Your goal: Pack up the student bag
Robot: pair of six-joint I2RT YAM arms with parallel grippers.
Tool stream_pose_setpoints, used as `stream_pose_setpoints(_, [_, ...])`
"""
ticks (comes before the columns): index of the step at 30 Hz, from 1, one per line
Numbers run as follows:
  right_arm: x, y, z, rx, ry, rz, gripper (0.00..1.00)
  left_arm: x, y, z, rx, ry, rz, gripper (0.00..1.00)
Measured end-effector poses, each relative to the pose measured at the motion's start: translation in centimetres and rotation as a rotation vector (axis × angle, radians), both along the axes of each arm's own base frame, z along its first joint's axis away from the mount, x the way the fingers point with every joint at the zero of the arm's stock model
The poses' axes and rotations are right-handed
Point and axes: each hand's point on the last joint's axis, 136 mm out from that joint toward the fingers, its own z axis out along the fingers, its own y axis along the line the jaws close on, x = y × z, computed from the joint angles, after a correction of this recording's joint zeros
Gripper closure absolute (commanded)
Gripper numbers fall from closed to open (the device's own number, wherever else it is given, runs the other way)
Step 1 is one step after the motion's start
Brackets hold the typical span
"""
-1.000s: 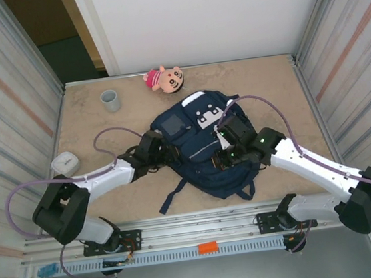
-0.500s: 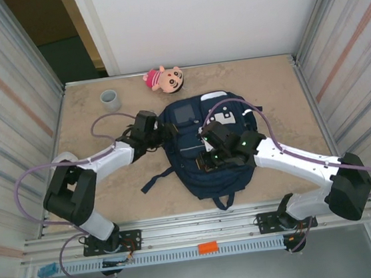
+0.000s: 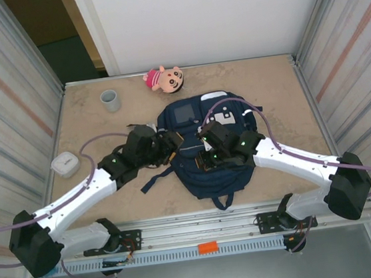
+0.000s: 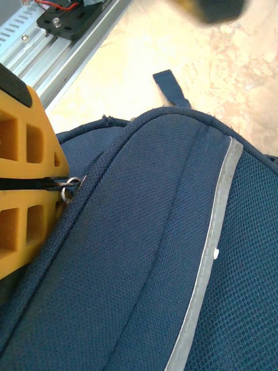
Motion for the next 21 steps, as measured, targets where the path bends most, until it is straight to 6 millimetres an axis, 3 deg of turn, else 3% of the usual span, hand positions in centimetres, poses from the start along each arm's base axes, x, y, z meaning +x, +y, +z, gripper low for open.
stream_pose_setpoints(3, [0.0, 0.0, 0.0, 0.000, 0.000, 0.000, 1.00, -1.5, -0.4, -1.7, -0.013, 0.098, 0.031, 0.50])
stream_pose_setpoints(7, [0.0, 0.0, 0.1, 0.004, -0.004, 0.000, 1.00, -2.6, -0.9, -2.3, -0.047, 0.169, 0.070, 0.53])
stream_pose_setpoints(13, [0.0, 0.0, 0.1, 0.014, -0.011, 0.000, 1.00, -2.1, -0.7, -3.1, -0.094, 0.207, 0.144, 0.54])
stream_pose_setpoints(21, [0.0, 0.1, 0.1, 0.022, -0.014, 0.002, 1.00, -0.6, -2.5, -3.7, -0.167, 0.226, 0.178, 0.57])
